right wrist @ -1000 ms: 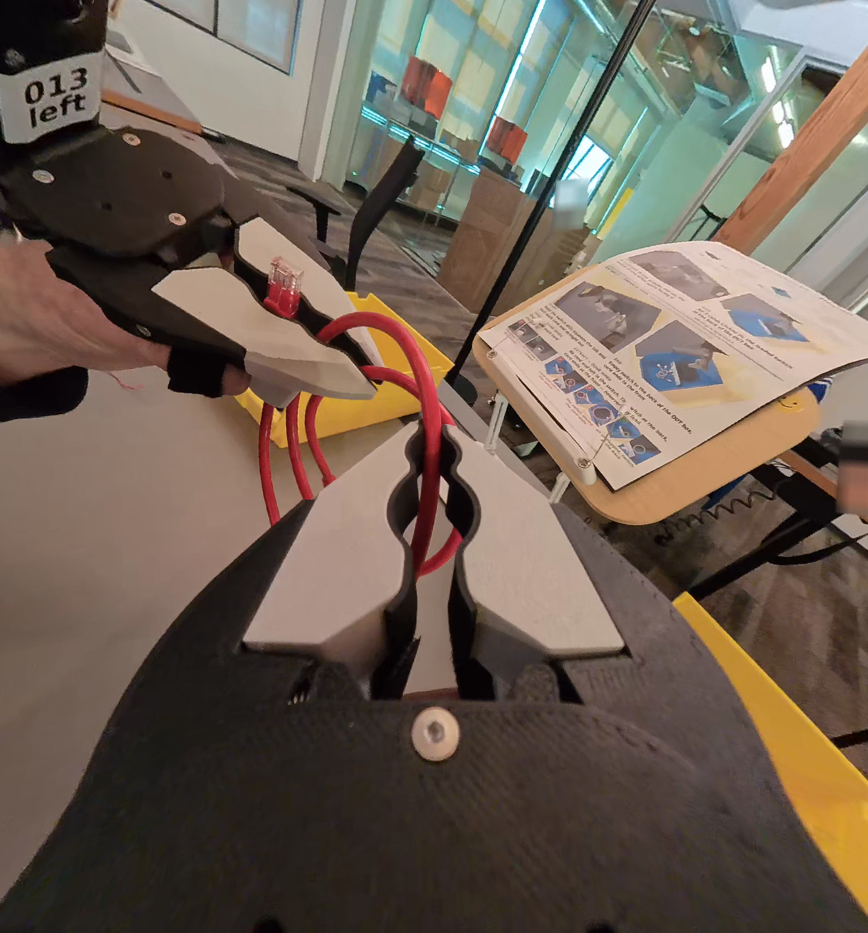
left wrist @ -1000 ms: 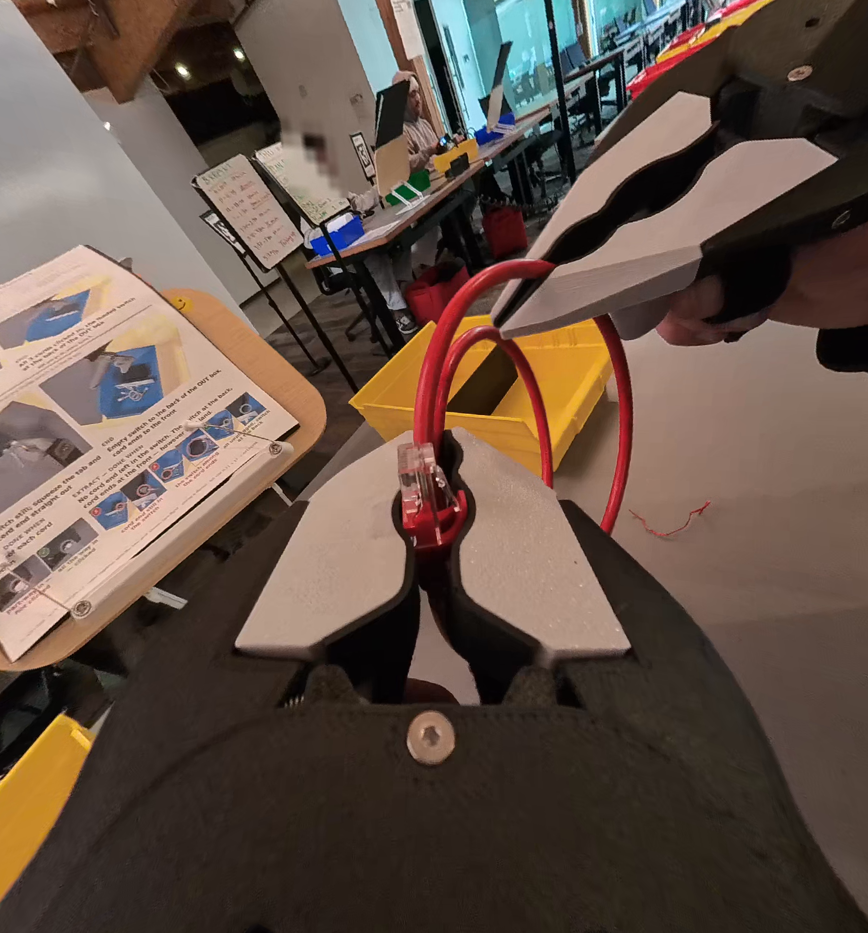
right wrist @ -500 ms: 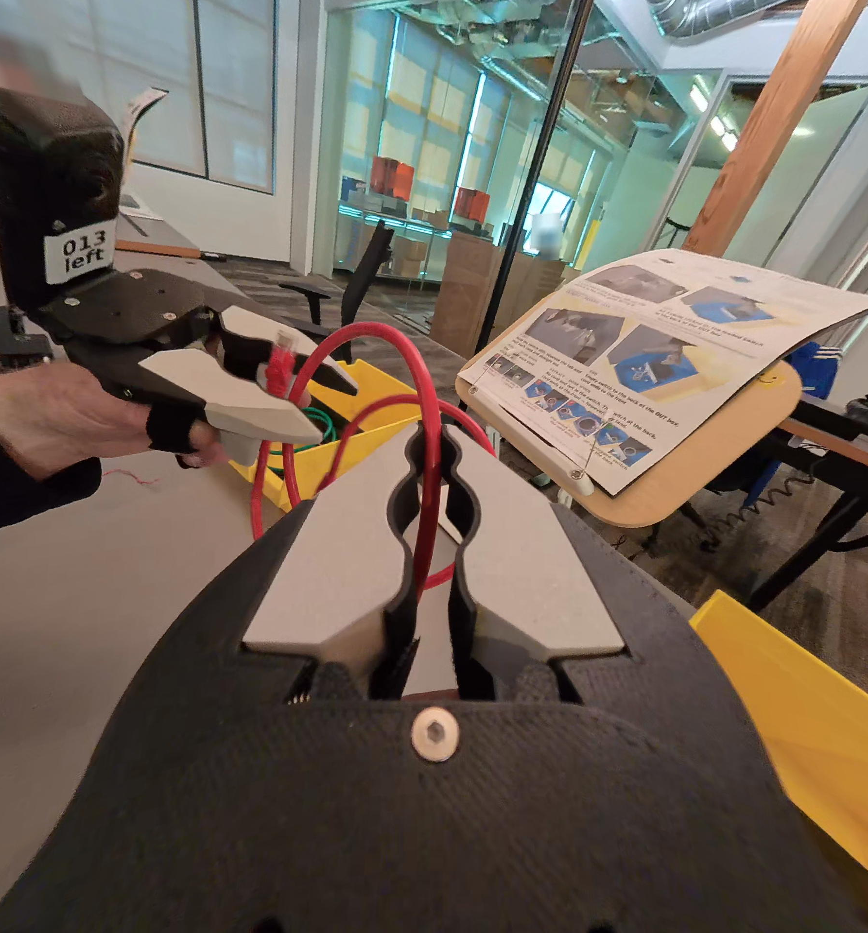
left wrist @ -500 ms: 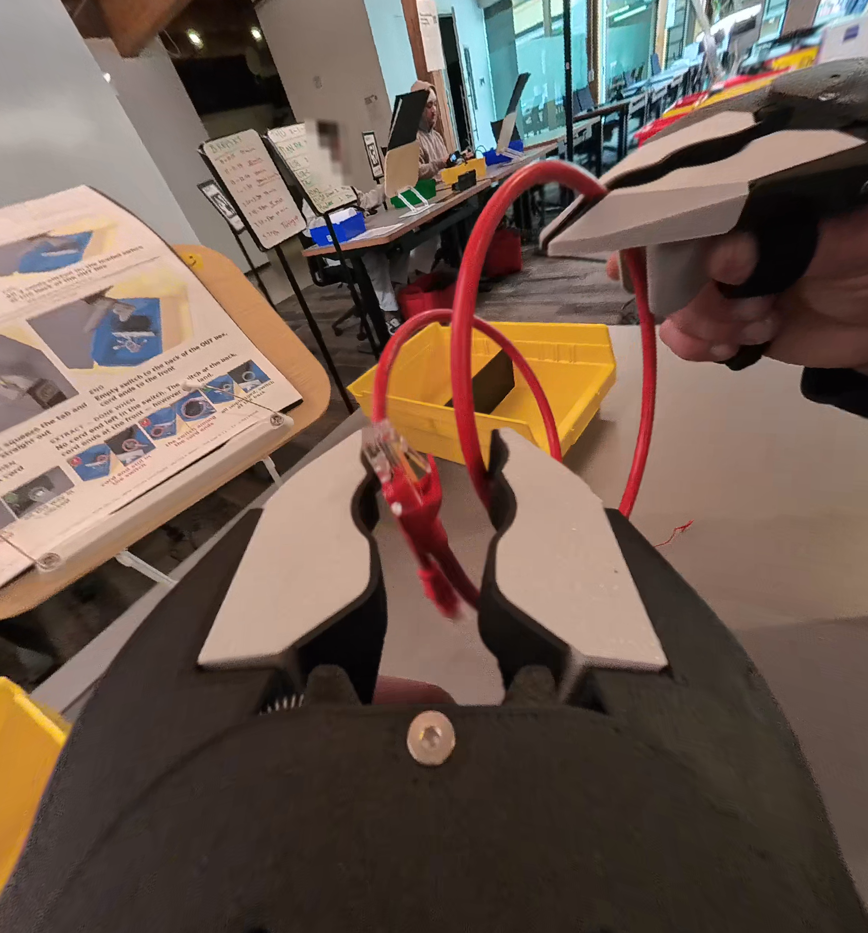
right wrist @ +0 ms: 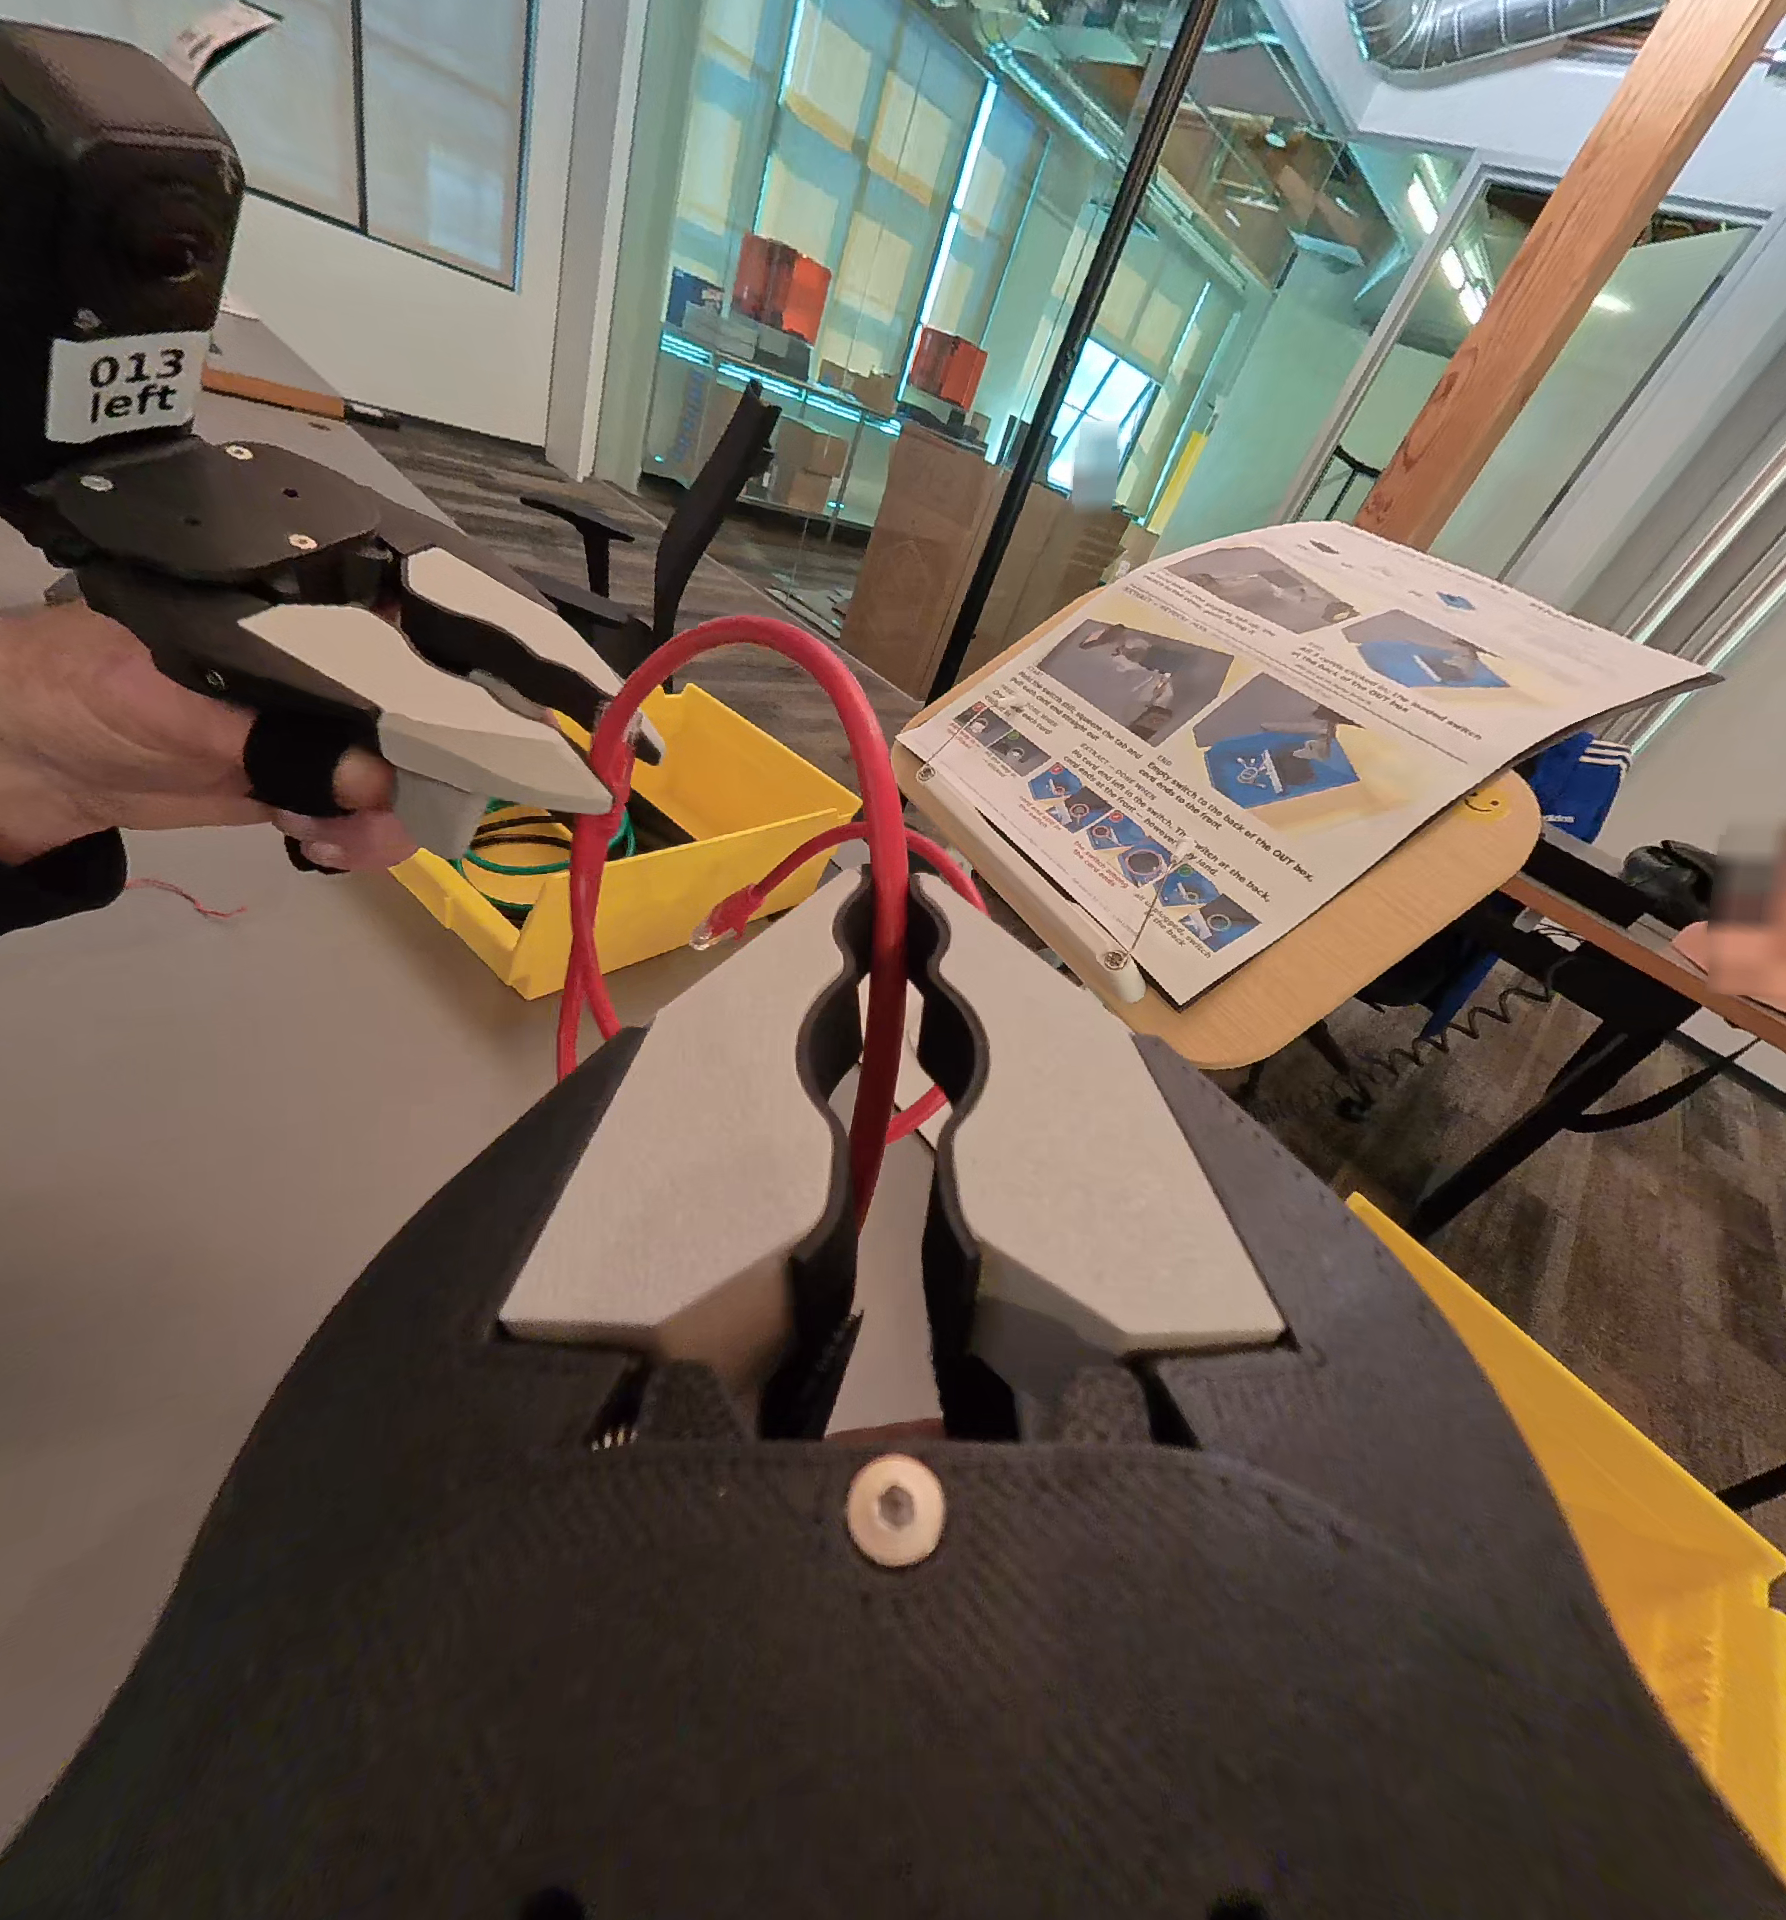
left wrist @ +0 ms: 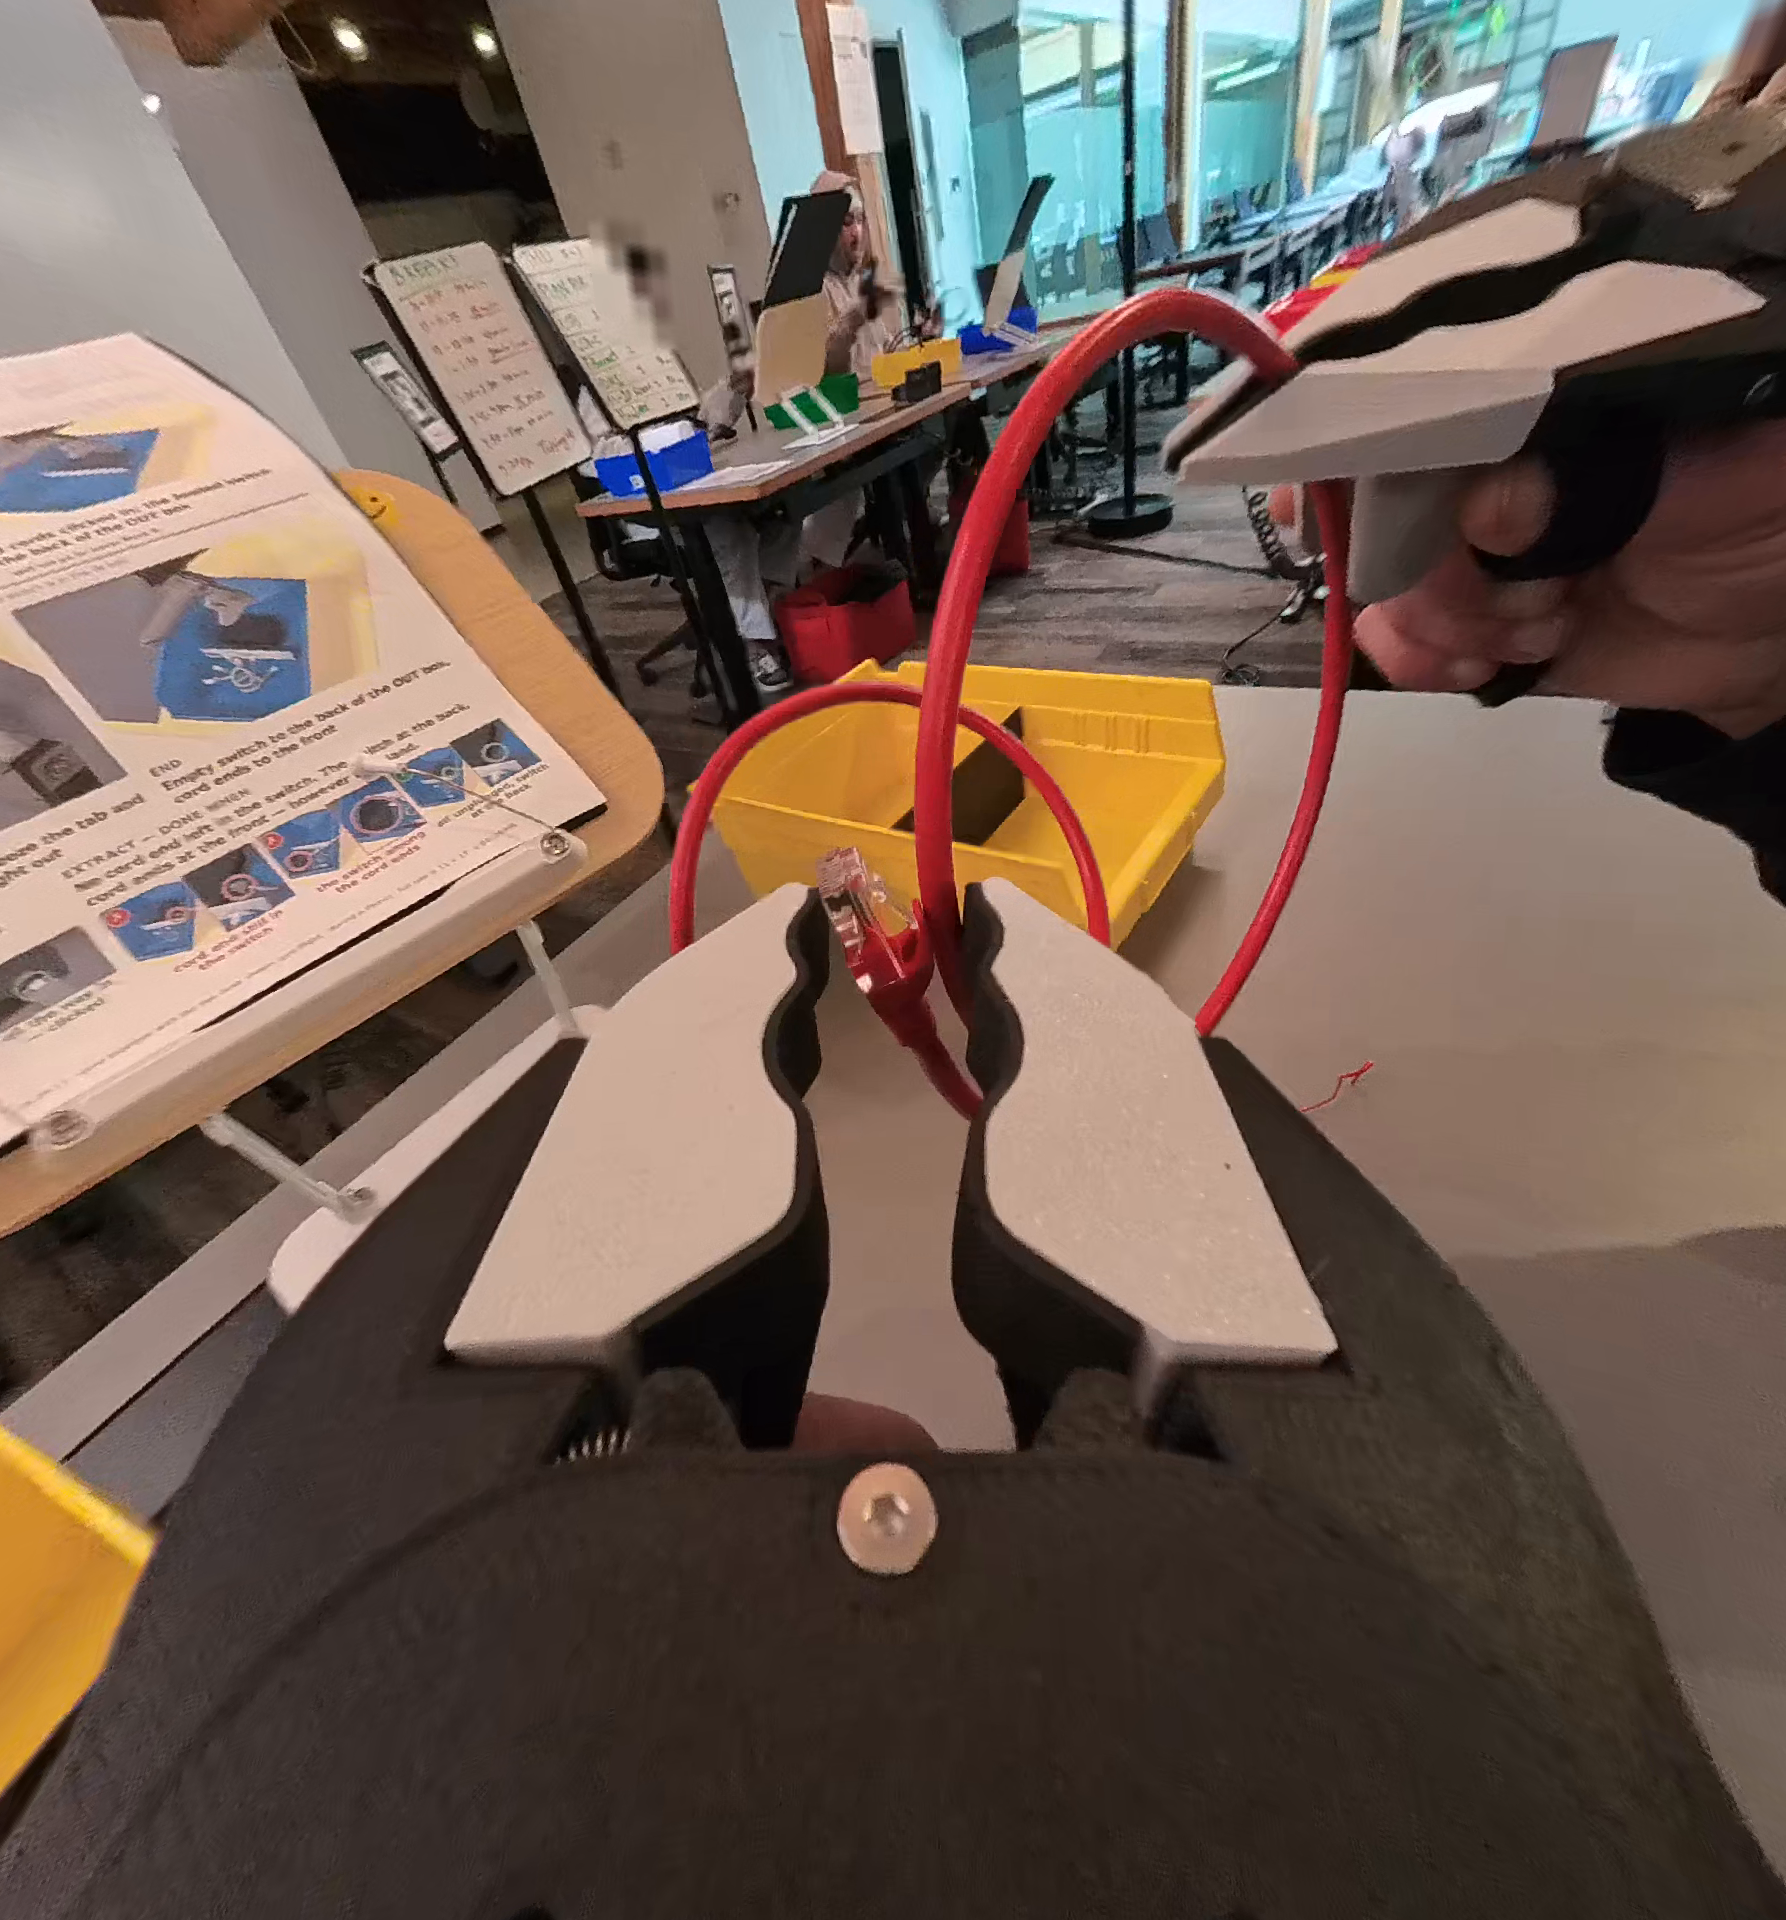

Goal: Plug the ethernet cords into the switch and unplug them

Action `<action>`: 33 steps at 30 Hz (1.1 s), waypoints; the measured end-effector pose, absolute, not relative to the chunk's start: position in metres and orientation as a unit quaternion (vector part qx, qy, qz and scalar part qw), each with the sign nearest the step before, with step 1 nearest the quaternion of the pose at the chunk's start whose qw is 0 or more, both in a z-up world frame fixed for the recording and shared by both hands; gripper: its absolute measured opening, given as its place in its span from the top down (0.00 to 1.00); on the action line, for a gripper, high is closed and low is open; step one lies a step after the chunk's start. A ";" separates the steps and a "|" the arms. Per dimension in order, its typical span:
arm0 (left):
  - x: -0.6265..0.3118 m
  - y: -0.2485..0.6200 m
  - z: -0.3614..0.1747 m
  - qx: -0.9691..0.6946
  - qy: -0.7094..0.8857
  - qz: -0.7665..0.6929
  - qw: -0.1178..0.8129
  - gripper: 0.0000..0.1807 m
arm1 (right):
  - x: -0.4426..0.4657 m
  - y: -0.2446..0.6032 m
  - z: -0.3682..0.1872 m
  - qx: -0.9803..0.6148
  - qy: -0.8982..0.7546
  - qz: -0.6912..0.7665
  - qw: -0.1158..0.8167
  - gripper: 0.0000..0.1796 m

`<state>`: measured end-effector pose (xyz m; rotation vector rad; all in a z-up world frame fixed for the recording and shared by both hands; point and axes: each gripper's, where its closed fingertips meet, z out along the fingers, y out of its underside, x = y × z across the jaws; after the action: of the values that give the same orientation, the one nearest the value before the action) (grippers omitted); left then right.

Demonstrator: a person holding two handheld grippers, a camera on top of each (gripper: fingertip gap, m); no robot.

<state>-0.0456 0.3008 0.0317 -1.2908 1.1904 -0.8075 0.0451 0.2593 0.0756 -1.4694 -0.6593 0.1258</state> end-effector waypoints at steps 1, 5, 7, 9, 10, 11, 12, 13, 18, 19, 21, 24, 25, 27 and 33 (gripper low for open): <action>-0.046 0.298 0.033 -0.546 0.508 -0.355 0.564 0.87 | 0.047 0.260 0.075 -0.658 -0.294 0.057 0.691 0.99; -0.046 0.292 0.035 -0.534 0.519 -0.365 0.559 0.86 | 0.052 0.261 0.072 -0.663 -0.290 0.069 0.687 0.99; -0.045 0.289 0.036 -0.530 0.515 -0.384 0.553 0.87 | 0.053 0.261 0.071 -0.662 -0.286 0.083 0.688 0.99; -0.046 0.284 0.040 -0.522 0.507 -0.424 0.539 0.87 | 0.055 0.262 0.069 -0.663 -0.283 0.095 0.687 0.99; -0.047 0.284 0.043 -0.519 0.496 -0.443 0.537 0.88 | 0.056 0.262 0.068 -0.663 -0.284 0.099 0.685 0.99; -0.048 0.284 0.047 -0.515 0.486 -0.462 0.534 0.92 | 0.056 0.262 0.066 -0.664 -0.287 0.100 0.683 0.99; -0.050 0.282 0.049 -0.511 0.481 -0.481 0.526 0.94 | 0.057 0.262 0.066 -0.663 -0.290 0.099 0.683 0.99; -0.051 0.282 0.050 -0.509 0.476 -0.494 0.521 0.94 | 0.057 0.261 0.066 -0.661 -0.291 0.100 0.684 0.99; -0.045 0.282 0.037 -0.519 0.502 -0.455 0.522 0.95 | 0.055 0.260 0.066 -0.659 -0.296 0.107 0.684 0.99; -0.045 0.284 0.038 -0.522 0.498 -0.452 0.525 0.95 | 0.055 0.260 0.066 -0.658 -0.296 0.105 0.685 0.99; -0.046 0.289 0.036 -0.532 0.494 -0.443 0.525 0.95 | 0.054 0.259 0.067 -0.655 -0.298 0.111 0.685 0.99; -0.051 0.299 0.041 -0.547 0.466 -0.440 0.538 0.95 | 0.062 0.265 0.053 -0.682 -0.295 0.103 0.661 0.80; -0.052 0.302 0.040 -0.555 0.462 -0.437 0.535 0.95 | 0.063 0.267 0.044 -0.695 -0.302 0.103 0.645 0.71; -0.053 0.310 0.035 -0.576 0.448 -0.424 0.536 0.96 | 0.067 0.266 0.033 -0.717 -0.322 0.078 0.613 0.63; -0.055 0.325 0.034 -0.611 0.396 -0.429 0.535 0.96 | 0.013 0.239 0.054 -0.668 -0.395 0.097 0.623 0.72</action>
<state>-0.0546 0.3250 0.0336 -1.4545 0.9428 -1.0211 0.0131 0.2388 0.0536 -1.5347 -0.9074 0.2234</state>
